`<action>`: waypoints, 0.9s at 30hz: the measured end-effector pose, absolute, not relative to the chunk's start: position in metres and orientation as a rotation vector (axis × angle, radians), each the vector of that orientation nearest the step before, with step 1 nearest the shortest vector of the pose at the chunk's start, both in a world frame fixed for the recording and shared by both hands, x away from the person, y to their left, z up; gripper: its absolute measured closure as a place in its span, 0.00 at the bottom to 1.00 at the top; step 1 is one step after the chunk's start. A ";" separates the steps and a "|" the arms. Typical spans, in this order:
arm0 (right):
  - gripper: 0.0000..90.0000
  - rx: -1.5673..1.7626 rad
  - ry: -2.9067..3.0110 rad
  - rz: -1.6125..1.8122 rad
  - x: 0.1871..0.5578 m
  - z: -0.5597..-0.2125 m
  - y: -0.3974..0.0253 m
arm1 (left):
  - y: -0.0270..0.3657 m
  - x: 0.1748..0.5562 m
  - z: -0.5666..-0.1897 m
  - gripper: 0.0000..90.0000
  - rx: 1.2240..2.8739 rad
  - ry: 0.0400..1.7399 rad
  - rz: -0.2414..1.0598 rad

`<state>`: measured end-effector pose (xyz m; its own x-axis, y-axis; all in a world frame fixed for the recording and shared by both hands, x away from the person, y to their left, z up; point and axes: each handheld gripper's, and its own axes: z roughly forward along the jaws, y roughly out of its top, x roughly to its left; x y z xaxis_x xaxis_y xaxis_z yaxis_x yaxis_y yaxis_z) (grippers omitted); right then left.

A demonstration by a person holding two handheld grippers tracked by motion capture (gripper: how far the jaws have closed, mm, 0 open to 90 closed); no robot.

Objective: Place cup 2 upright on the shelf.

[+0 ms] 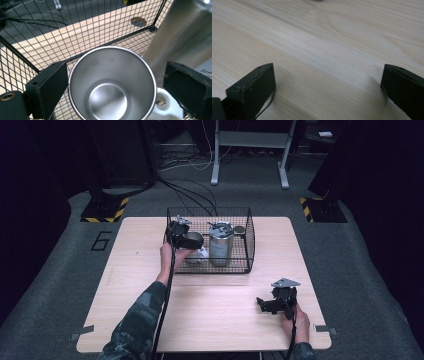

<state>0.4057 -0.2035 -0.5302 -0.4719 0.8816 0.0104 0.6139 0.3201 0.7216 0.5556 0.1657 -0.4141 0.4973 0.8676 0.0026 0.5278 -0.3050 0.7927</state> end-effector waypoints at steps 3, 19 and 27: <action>0.00 1.326 2.206 0.944 0.406 -0.530 -0.204 | 0.165 0.552 -0.409 0.05 1.987 1.135 0.590; 0.00 1.326 2.205 0.944 0.406 -0.530 -0.204 | 0.180 0.519 -0.384 0.01 1.965 1.036 0.565; 0.00 1.324 2.207 0.943 0.406 -0.530 -0.204 | 0.193 0.482 -0.378 0.00 1.981 0.952 0.570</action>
<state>0.4059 -0.2037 -0.5303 -0.4727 0.8812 0.0051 0.6126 0.3244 0.7208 0.4820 0.1934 -0.3782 0.6072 0.7936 0.0394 0.4097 -0.3552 0.8402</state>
